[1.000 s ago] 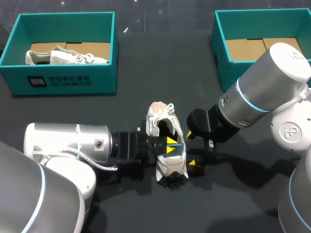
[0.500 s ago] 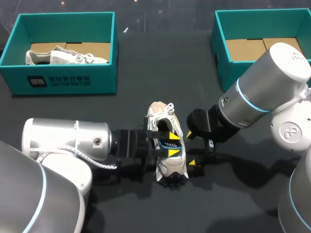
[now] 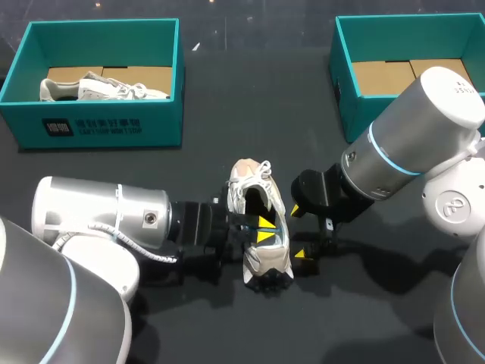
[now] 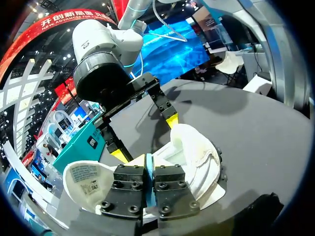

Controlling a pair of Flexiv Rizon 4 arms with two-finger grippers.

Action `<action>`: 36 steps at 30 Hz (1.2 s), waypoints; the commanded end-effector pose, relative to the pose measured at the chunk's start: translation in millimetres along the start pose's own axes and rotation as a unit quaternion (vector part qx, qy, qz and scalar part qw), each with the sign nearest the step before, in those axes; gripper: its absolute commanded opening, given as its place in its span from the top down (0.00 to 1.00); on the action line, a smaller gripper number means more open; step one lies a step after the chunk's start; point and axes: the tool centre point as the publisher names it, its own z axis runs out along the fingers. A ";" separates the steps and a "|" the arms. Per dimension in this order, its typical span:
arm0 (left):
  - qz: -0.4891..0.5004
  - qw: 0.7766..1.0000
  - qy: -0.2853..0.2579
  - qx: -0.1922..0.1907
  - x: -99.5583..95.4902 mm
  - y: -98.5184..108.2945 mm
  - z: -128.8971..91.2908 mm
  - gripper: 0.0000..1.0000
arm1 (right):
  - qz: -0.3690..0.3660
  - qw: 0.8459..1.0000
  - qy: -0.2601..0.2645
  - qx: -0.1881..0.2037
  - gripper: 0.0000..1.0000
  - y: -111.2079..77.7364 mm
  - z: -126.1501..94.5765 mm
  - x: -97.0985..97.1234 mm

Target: Take the shoe out of the shoebox, open the shoe tongue, remove and reinsert the insole, then place the shoe into the shoebox

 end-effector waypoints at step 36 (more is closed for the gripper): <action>0.047 0.991 0.118 -0.037 -2.7 -9.0 -38.0 0.64 | 0.014 0.998 -0.013 0.061 0.00 -43.6 -62.6 -1.7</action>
